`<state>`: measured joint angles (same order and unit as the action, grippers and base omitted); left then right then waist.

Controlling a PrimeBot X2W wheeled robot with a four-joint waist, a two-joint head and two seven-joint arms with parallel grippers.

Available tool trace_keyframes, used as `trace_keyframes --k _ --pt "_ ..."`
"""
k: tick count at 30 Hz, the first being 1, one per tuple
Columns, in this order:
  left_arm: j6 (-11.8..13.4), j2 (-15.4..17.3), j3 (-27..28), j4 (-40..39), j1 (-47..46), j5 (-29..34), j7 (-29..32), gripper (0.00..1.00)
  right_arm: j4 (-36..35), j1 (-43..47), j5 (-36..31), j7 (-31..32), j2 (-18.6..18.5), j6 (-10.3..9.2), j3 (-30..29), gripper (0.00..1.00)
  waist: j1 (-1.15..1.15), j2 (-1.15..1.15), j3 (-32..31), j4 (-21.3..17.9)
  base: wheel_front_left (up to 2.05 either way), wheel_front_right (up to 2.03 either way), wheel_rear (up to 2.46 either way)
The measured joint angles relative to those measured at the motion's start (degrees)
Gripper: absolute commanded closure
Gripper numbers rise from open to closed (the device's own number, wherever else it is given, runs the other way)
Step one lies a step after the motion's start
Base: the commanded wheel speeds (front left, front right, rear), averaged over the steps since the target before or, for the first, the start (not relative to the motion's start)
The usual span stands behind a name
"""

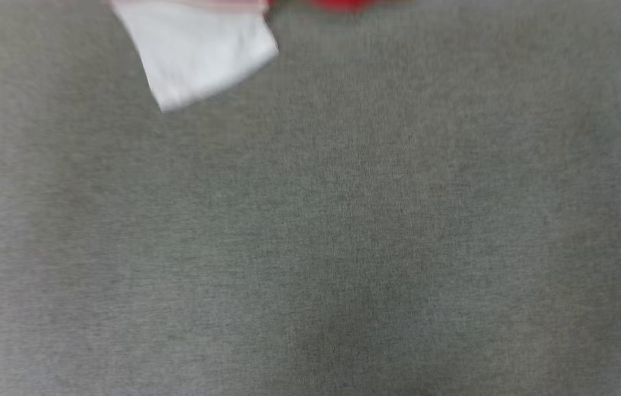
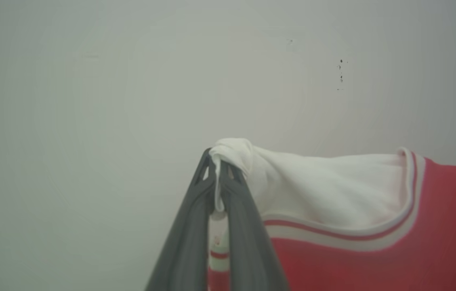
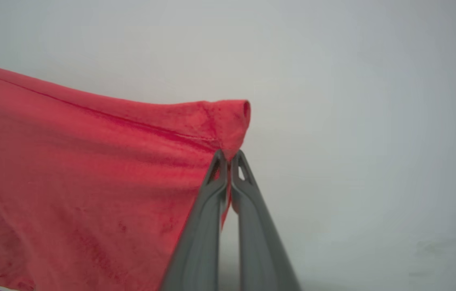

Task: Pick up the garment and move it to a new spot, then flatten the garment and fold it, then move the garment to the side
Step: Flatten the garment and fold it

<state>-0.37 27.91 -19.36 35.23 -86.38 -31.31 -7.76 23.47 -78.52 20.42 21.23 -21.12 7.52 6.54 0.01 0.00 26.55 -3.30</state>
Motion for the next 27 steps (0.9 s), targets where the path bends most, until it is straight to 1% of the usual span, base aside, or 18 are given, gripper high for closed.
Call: trace_keyframes --k 6,11,20,25,27 --pt "-0.16 1.33 0.83 -0.38 -9.13 0.85 -0.77 1.00 0.71 -7.18 -1.29 -5.32 -0.16 0.01 0.71 1.00 0.00 0.00 6.34 -0.93 0.00 0.00 0.00" --pt "-0.16 1.74 1.15 -1.08 -12.79 0.79 0.04 1.00 2.05 -10.77 -0.85 -7.55 -0.42 0.01 1.55 1.00 0.00 0.00 11.72 -1.45 0.00 0.00 0.00" --pt "0.27 2.02 1.74 -0.64 -10.72 -0.40 -0.57 1.00 7.90 -14.04 1.98 -10.99 -0.90 0.01 5.97 1.00 0.01 0.00 19.96 -1.51 0.00 0.00 0.00" --pt "-0.18 1.40 1.96 0.86 -7.72 -1.97 -1.68 1.00 12.03 -14.39 4.37 -12.76 -1.47 0.01 9.62 1.00 0.01 0.00 21.63 -0.76 0.00 0.00 0.00" --pt "-0.80 1.07 2.09 1.75 -6.44 -2.69 -2.44 1.00 13.26 -14.27 5.72 -13.57 -1.72 0.01 11.14 1.00 0.00 0.00 21.44 -0.34 0.00 0.00 0.00"
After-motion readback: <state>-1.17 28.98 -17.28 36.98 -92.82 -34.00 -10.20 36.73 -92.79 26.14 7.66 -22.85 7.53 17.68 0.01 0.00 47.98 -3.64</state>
